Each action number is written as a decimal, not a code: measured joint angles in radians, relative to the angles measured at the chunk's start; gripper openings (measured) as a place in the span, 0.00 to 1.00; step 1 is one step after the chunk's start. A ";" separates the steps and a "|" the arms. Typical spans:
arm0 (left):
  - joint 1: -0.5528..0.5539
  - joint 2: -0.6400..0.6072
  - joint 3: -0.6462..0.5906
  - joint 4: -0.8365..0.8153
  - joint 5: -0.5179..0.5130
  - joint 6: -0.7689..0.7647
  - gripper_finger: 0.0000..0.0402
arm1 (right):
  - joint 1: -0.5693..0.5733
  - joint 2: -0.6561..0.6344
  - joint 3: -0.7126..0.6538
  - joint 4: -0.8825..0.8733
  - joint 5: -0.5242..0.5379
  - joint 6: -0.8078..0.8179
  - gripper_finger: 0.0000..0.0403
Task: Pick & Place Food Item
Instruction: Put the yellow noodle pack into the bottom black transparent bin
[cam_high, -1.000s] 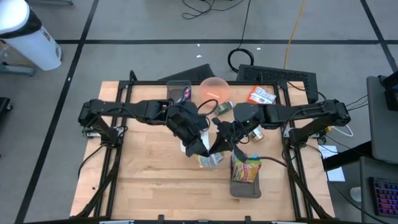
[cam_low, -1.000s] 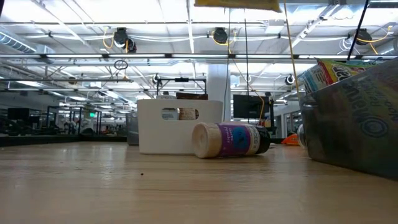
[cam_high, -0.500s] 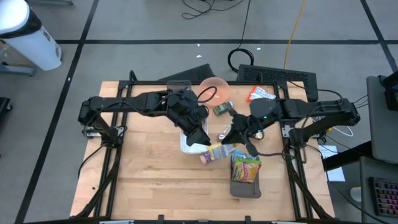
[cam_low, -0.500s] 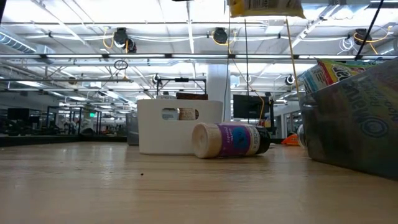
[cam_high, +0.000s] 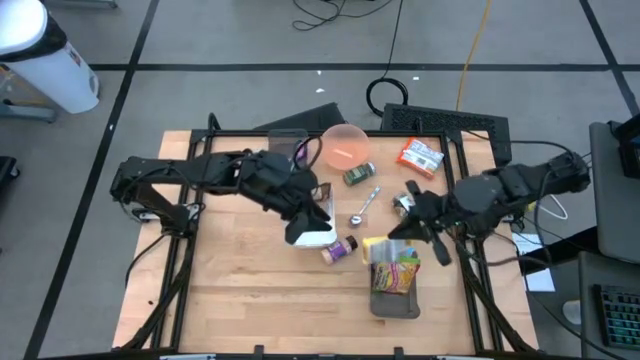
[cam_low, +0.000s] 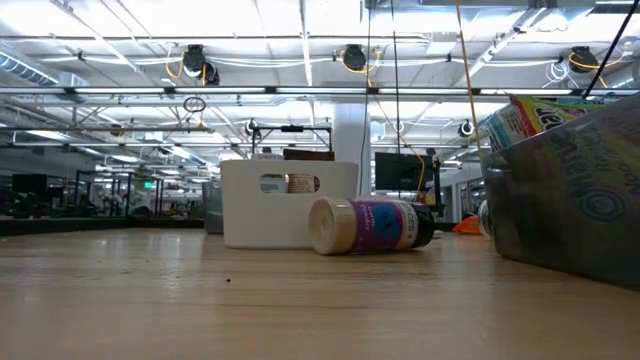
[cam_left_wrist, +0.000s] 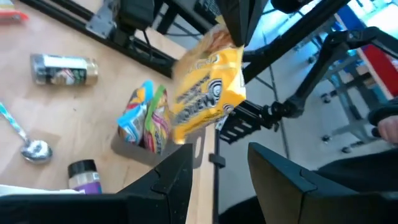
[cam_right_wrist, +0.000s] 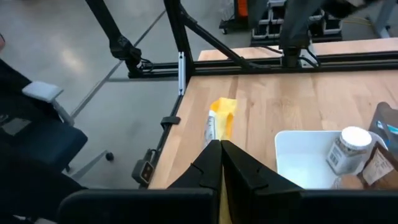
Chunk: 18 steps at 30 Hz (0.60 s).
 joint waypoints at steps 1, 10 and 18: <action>-0.014 -0.002 0.000 0.000 -0.028 0.000 0.40 | 0.024 -0.013 -0.013 0.005 0.028 0.016 0.00; -0.108 -0.004 0.000 -0.001 -0.188 -0.006 0.40 | 0.237 -0.066 -0.152 0.125 0.276 0.133 0.00; -0.160 -0.004 0.000 -0.002 -0.277 -0.022 0.40 | 0.342 -0.093 -0.324 0.309 0.392 0.212 0.00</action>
